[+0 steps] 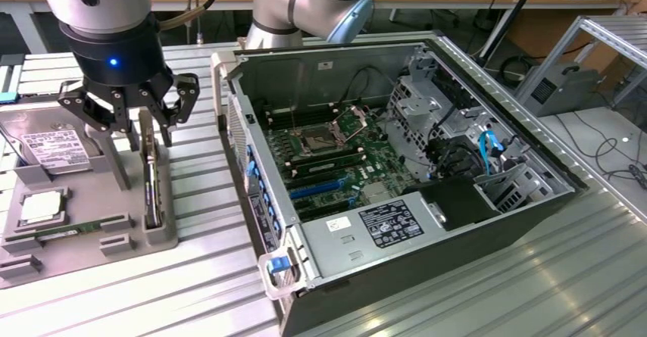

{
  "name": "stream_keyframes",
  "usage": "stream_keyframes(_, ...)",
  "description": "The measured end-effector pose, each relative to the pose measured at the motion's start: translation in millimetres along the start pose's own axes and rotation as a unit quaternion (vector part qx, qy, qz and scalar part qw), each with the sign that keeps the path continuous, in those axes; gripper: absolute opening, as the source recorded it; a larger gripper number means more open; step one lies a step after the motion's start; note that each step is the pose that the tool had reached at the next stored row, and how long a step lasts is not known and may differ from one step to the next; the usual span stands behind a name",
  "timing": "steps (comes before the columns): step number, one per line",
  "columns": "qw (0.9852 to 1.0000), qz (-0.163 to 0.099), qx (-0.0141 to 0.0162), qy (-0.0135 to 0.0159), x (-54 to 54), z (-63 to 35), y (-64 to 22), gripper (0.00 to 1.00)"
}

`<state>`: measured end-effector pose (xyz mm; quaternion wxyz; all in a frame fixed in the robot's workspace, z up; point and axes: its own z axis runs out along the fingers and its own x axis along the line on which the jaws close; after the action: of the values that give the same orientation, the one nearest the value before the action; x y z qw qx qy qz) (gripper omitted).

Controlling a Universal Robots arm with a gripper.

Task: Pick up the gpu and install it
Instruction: 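Pick up the gpu and move the gpu toward the slot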

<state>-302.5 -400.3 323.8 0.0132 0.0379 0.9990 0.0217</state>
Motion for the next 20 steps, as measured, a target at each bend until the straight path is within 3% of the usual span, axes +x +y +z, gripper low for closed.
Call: stream_keyframes(20,1.0,0.0,0.0,0.0,1.5,8.2,-0.6,0.44)
